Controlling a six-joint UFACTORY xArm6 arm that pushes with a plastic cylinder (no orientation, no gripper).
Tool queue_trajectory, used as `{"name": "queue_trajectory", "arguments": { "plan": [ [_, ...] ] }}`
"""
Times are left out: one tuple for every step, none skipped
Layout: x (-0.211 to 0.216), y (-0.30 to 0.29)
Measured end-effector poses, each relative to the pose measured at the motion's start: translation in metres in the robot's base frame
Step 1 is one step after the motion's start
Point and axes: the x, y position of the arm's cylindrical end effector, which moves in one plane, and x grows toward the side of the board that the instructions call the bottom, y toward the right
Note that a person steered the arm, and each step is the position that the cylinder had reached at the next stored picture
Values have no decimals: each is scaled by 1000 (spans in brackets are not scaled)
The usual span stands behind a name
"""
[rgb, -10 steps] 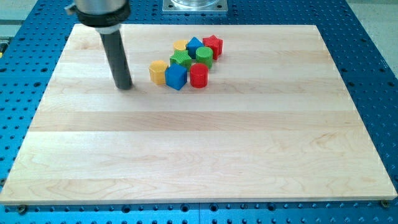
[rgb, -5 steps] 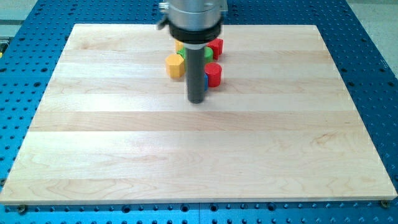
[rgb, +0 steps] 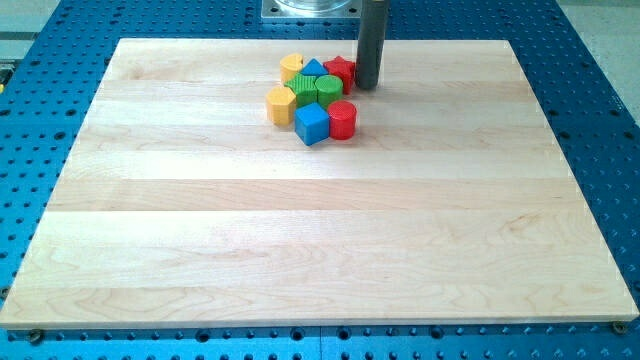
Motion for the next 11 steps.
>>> {"name": "queue_trajectory", "arguments": {
  "plan": [
    [29, -15],
    [36, -62],
    [39, -95],
    [31, -96],
    [13, -79],
    [0, -63],
    [-5, -92],
    [4, -69],
    [-17, -72],
    [-25, -67],
    [18, -68]
  ]
}}
